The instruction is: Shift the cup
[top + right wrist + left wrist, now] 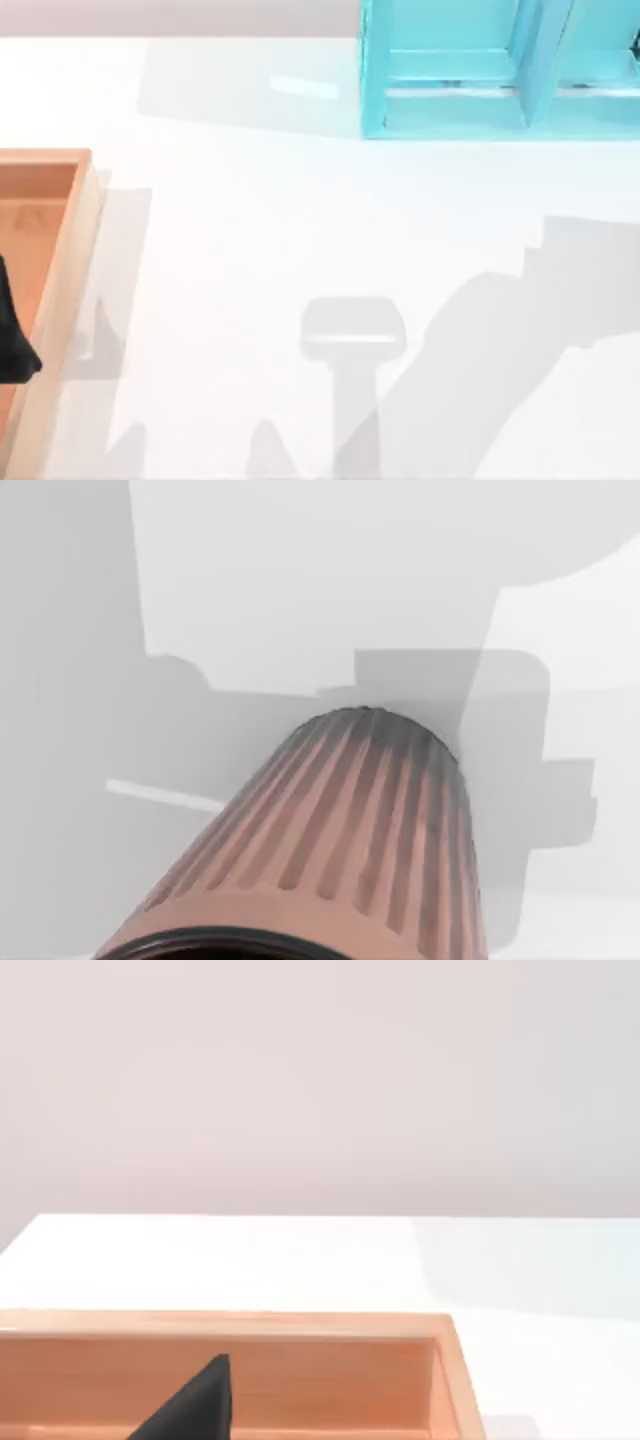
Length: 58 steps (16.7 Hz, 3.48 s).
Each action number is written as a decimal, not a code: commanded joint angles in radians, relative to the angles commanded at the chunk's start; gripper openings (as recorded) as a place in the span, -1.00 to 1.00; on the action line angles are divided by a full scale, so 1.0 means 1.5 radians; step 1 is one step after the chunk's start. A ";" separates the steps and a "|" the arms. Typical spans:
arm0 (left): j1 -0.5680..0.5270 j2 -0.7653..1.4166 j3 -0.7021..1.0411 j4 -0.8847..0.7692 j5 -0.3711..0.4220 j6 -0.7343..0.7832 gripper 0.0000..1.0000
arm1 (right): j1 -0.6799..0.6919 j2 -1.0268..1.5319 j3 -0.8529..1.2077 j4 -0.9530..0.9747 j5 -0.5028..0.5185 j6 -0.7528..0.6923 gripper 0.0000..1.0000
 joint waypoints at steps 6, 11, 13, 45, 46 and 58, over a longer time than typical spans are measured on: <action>0.000 0.000 0.000 0.000 0.000 0.000 1.00 | 0.000 0.000 0.000 0.000 0.000 0.000 -0.81; 0.000 0.000 0.000 0.000 0.000 0.000 1.00 | 0.000 0.000 0.000 0.000 0.000 0.000 -1.00; 0.000 0.000 0.000 0.000 0.000 0.000 1.00 | 0.000 0.000 0.000 0.000 0.000 0.000 -1.00; 0.000 0.000 0.000 0.000 0.000 0.000 1.00 | -0.250 0.160 0.269 -0.080 0.035 -0.248 -1.00; 0.000 0.000 0.000 0.000 0.000 0.000 1.00 | -0.250 0.160 0.269 -0.079 0.035 -0.248 -1.00; 0.000 0.000 0.000 0.000 0.000 0.000 1.00 | -0.250 0.160 0.269 -0.079 0.035 -0.248 0.51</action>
